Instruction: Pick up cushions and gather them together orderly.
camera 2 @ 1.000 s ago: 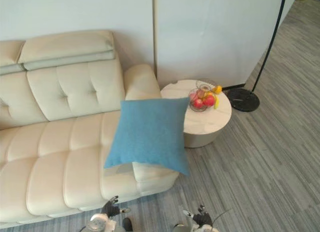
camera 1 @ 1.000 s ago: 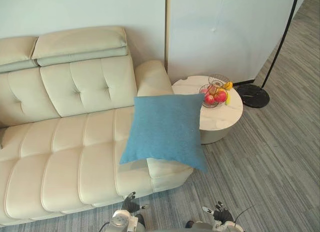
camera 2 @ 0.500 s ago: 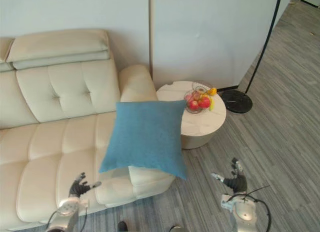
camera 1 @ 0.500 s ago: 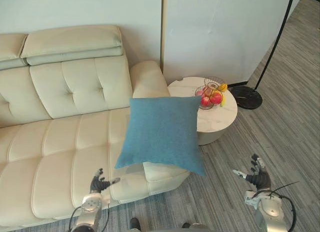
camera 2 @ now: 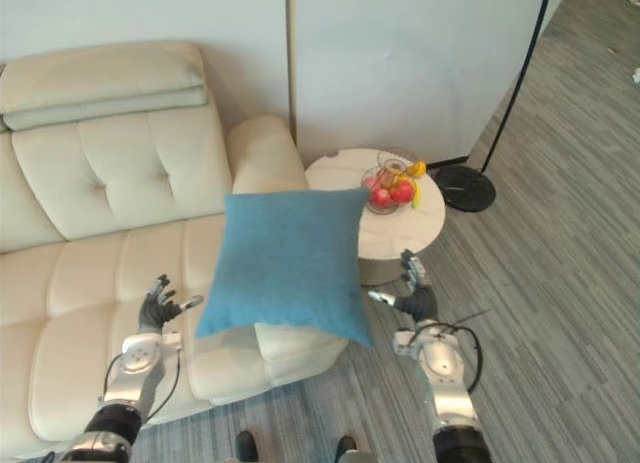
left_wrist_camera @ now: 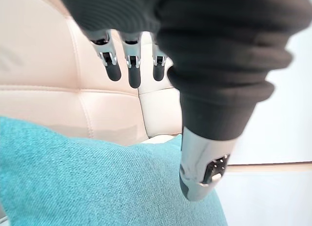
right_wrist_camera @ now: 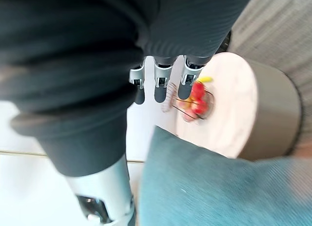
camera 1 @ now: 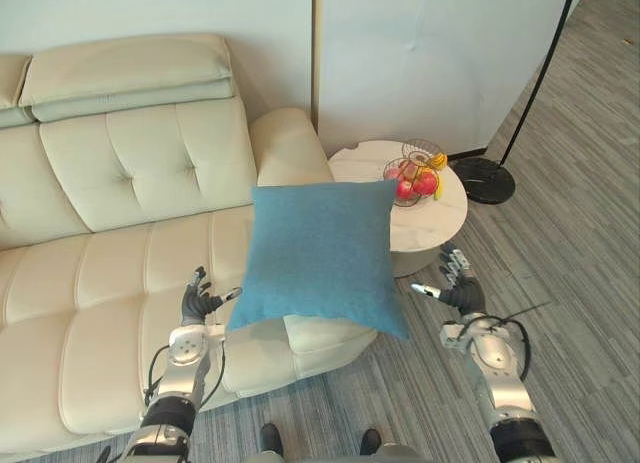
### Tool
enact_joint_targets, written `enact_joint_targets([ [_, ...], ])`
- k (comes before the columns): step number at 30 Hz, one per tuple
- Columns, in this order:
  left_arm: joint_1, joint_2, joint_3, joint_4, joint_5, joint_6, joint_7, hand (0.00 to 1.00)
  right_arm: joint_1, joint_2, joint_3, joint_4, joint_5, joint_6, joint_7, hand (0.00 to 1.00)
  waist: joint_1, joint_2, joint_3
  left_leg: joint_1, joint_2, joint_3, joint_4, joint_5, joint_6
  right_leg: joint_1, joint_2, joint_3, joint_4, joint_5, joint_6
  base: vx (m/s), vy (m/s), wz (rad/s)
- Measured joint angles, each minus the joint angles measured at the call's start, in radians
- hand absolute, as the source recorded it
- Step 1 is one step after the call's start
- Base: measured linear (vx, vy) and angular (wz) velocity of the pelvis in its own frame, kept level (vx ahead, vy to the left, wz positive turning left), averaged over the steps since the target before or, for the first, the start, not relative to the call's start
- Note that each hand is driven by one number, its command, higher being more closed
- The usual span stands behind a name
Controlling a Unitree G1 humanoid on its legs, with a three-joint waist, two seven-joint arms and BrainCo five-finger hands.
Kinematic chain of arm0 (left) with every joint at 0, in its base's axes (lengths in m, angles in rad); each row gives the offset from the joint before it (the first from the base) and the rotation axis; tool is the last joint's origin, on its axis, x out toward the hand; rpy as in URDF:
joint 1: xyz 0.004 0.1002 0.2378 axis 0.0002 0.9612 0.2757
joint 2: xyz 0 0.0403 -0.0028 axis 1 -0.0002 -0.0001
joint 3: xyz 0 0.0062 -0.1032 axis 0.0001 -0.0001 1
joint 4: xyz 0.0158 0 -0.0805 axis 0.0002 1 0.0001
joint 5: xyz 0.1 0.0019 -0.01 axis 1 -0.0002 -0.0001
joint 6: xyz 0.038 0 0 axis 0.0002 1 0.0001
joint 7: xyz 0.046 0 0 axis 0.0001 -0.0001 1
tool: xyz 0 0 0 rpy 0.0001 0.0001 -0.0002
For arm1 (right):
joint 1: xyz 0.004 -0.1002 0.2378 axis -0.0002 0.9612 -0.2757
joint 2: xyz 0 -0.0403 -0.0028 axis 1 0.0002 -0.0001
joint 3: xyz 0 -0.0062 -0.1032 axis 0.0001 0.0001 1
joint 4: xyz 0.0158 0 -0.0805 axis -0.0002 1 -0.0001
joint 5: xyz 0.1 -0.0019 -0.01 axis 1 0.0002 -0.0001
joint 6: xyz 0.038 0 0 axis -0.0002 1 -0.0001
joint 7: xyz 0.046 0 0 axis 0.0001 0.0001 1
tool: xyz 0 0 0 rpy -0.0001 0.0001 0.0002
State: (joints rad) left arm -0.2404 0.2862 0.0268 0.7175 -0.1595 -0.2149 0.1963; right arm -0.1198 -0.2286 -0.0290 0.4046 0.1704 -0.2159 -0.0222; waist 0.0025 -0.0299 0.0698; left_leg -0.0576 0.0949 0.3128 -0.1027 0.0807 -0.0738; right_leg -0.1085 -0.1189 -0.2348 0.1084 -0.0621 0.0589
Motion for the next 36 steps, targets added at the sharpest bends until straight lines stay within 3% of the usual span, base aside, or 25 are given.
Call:
enact_joint_targets([
  [3,-0.049,0.000,-0.016,0.003,0.000,0.000,0.019,0.00,-0.053,0.004,0.003,0.056,0.029,0.000,-0.023,0.00,0.005,-0.005,0.010,-0.046,0.001,-0.011,0.000,0.017,0.009,-0.042,0.000,-0.003,0.008,0.011,-0.006,-0.06,0.015,0.09],
  [9,-0.254,0.014,-0.028,0.064,-0.002,0.000,0.045,0.00,-0.249,0.002,0.002,0.133,0.071,-0.002,-0.074,0.00,0.007,-0.019,0.122,-0.166,0.007,-0.020,0.024,0.056,0.023,-0.174,-0.007,-0.002,0.080,0.019,-0.018,-0.10,-0.001,0.09],
  [19,-0.546,0.057,-0.025,0.146,-0.007,-0.004,0.107,0.00,-0.530,-0.049,-0.004,0.240,0.115,-0.008,-0.147,0.00,0.009,-0.002,0.253,-0.329,0.017,-0.049,0.123,0.060,0.029,-0.321,-0.019,0.003,0.171,0.018,-0.024,-0.04,-0.013,0.06],
  [28,-0.617,0.030,-0.054,0.171,-0.041,-0.007,0.127,0.00,-0.588,-0.025,0.005,0.250,0.146,-0.012,-0.165,0.00,0.009,0.003,0.294,-0.396,0.019,-0.060,0.155,0.060,0.030,-0.383,-0.023,0.015,0.202,0.013,-0.026,0.00,-0.005,0.04],
  [36,-0.660,-0.068,-0.104,0.238,-0.037,-0.008,0.126,0.00,-0.627,0.022,0.044,0.254,0.157,-0.028,-0.177,0.00,0.008,0.005,0.317,-0.446,0.026,-0.048,0.161,0.065,0.035,-0.442,-0.022,0.030,0.212,0.017,-0.029,0.01,-0.008,-0.03],
])
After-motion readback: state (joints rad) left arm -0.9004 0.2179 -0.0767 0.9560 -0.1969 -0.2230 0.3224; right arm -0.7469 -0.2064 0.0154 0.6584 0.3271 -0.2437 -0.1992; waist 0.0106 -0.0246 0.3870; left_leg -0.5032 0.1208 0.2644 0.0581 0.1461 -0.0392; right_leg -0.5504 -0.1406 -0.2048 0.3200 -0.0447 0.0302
